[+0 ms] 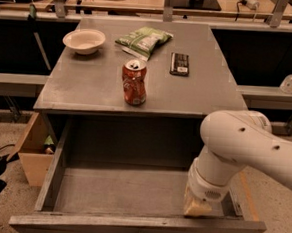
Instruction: Open top drawer
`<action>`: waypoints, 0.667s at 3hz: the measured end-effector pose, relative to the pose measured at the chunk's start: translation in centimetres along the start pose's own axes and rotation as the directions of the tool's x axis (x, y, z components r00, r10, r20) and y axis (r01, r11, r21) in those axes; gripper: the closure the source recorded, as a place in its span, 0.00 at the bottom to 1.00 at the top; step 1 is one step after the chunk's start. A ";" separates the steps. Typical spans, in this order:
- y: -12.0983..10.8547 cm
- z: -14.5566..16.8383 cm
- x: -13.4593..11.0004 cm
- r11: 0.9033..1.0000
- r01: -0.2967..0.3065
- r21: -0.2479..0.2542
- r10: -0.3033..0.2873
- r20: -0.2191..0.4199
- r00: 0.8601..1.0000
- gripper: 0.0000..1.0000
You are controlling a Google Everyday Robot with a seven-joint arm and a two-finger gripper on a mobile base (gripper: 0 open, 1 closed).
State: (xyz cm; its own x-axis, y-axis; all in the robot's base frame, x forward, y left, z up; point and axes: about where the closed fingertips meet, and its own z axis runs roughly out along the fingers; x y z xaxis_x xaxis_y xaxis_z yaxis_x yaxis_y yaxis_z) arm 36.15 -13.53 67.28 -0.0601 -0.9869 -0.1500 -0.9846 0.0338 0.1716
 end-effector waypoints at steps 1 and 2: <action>4.2 -1.4 -0.9 0.999 0.013 -0.032 -0.013 -0.011 1.000 1.00; 4.2 -1.4 -0.9 0.999 0.013 -0.032 -0.013 -0.011 1.000 0.83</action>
Offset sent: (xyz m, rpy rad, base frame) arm -0.0343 0.0075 0.0200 -0.0065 0.0260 0.0169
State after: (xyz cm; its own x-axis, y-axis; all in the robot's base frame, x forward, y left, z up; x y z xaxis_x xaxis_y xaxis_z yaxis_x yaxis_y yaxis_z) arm 32.30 -12.69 69.51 -0.0453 -0.9889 -0.1412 -0.9796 0.0163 0.2003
